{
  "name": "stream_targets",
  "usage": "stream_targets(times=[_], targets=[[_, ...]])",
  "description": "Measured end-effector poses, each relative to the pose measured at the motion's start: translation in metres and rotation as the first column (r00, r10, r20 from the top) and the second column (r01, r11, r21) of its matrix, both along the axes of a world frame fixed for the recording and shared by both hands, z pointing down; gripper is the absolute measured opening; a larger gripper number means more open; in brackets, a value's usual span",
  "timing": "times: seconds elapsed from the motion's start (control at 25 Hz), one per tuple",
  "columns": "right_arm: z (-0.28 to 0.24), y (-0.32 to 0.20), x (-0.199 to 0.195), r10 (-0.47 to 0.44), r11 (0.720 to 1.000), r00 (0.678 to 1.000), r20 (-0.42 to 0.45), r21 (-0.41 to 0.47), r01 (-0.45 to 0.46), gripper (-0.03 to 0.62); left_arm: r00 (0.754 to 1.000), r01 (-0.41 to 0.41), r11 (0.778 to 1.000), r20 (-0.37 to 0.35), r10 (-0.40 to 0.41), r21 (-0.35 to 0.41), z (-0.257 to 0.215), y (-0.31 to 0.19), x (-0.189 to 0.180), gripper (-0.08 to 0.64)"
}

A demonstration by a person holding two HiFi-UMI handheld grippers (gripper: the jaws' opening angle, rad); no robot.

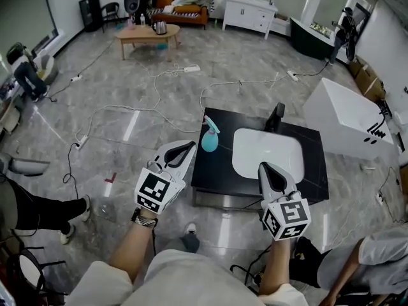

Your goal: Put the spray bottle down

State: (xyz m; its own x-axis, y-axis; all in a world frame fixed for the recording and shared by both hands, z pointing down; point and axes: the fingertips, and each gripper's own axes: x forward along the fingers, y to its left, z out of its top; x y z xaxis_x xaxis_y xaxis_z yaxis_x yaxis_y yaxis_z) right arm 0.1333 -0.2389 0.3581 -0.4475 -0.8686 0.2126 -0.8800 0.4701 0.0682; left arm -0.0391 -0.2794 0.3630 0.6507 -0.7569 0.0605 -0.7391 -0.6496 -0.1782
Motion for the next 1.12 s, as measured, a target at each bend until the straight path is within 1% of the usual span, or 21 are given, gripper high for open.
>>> stream_targets(times=[0.12, 0.28, 0.56, 1.12], targets=[[-0.009, 0.007, 0.0, 0.002, 1.0, 1.0, -0.006, 0.014, -0.002, 0.008, 1.0, 0.009, 1.0, 0.008, -0.009, 0.028, -0.017, 0.016, 0.0, 0.006], [-0.016, 0.013, -0.002, -0.006, 1.0, 1.0, -0.012, 0.023, 0.006, 0.006, 1.0, 0.009, 0.999, 0.014, -0.01, 0.04, -0.025, 0.027, 0.002, 0.006], [-0.021, 0.016, -0.004, -0.005, 0.999, 1.0, -0.009, 0.037, 0.005, 0.006, 1.0, 0.005, 1.0, 0.018, -0.006, 0.025, -0.017, 0.028, 0.003, 0.006], [-0.016, 0.003, 0.005, 0.013, 1.0, 1.0, -0.014, 0.025, -0.013, 0.006, 0.999, -0.01, 1.0, 0.033, 0.01, 0.008, -0.012, 0.013, 0.011, 0.006]])
